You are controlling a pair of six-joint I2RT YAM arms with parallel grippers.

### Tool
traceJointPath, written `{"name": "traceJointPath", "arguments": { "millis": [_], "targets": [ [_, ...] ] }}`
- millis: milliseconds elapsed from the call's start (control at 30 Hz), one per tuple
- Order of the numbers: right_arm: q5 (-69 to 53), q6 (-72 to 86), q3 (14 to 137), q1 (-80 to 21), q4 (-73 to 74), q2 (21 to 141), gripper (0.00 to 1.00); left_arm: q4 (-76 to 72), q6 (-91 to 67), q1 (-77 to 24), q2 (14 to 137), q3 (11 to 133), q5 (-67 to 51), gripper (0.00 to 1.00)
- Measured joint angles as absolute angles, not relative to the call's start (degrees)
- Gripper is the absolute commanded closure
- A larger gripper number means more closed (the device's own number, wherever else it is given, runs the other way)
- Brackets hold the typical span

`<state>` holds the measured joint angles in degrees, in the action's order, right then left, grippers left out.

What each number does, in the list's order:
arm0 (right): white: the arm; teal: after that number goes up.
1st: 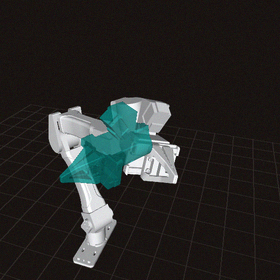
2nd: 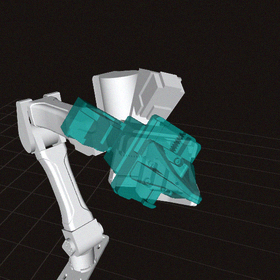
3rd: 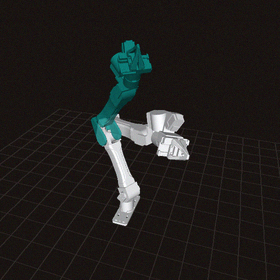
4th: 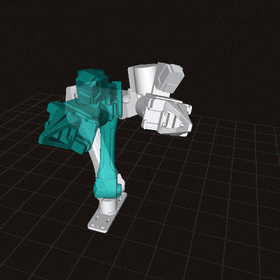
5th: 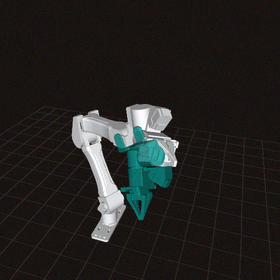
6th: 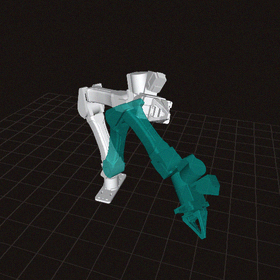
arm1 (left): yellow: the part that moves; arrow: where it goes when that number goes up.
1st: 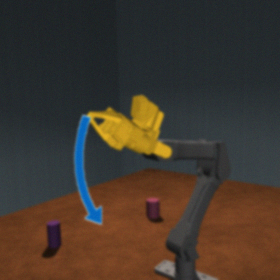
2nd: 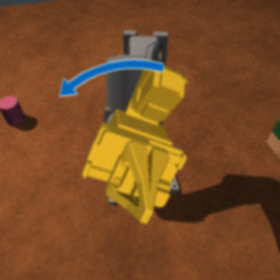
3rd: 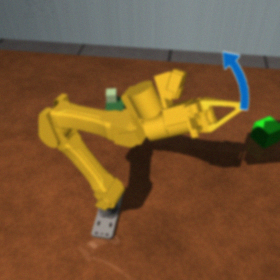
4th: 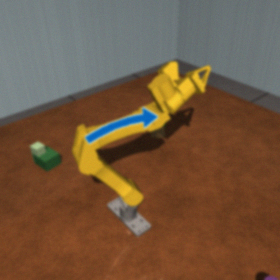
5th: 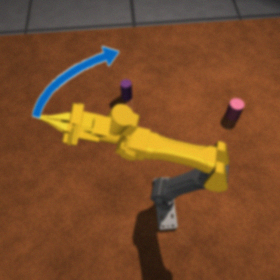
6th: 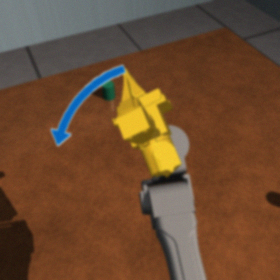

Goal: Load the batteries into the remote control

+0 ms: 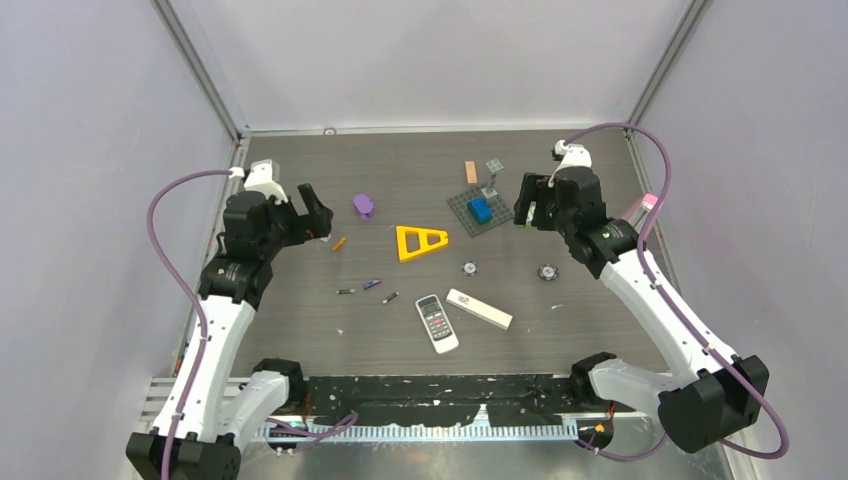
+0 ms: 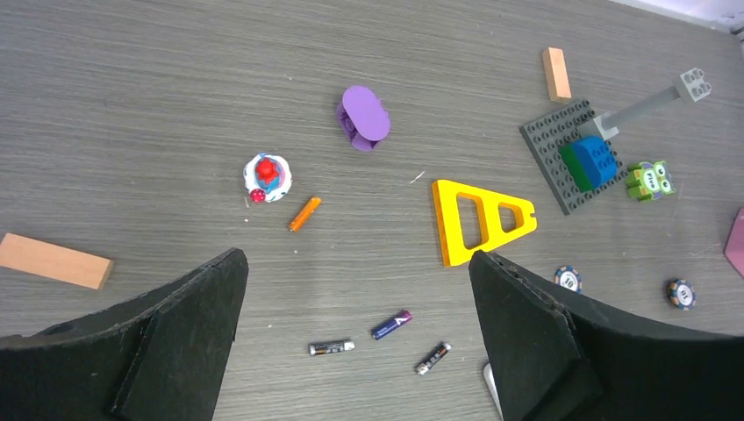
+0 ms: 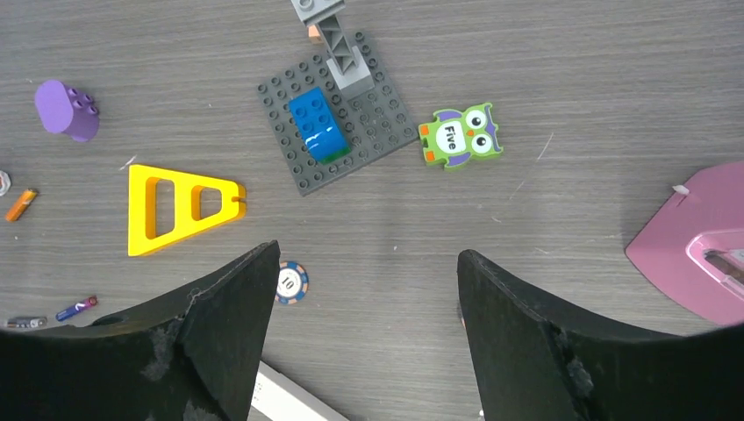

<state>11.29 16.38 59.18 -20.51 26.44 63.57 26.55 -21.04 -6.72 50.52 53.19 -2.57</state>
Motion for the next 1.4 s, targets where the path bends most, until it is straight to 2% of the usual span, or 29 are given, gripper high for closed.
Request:
{"name": "traceJointPath", "arguments": {
  "millis": [300, 500, 733, 933, 1067, 1233, 1400],
  "targets": [
    [3.5, 16.0, 56.6, -20.5, 27.4, 62.8, 0.21, 26.9, -25.3, -6.3, 50.4, 53.2, -3.4, 0.00],
    [-3.3, 15.9, 52.3, -22.7, 27.0, 61.9, 0.21, 26.7, -26.2, -5.1, 49.2, 51.8, -9.3, 0.00],
    [-4.2, 16.1, 48.6, -35.8, 23.4, 59.2, 0.21, 27.6, -26.6, -5.1, 45.4, 49.8, -14.4, 0.00],
    [1.7, 17.4, 46.0, -50.5, 20.7, 62.8, 0.21, 27.7, -27.2, -5.1, 41.3, 48.0, -15.1, 0.00],
    [7.1, 18.1, 45.6, -56.9, 21.3, 67.8, 0.22, 27.9, -27.9, -5.1, 41.5, 47.4, -15.7, 0.01],
    [13.0, 21.0, 45.5, -59.7, 23.0, 72.3, 0.26, 28.1, -27.9, -5.1, 43.0, 47.4, -16.1, 0.00],
    [20.6, 22.8, 45.3, -59.8, 25.8, 74.1, 0.20, 28.1, -27.9, -5.1, 43.0, 47.4, -16.1, 0.01]
  ]
}}
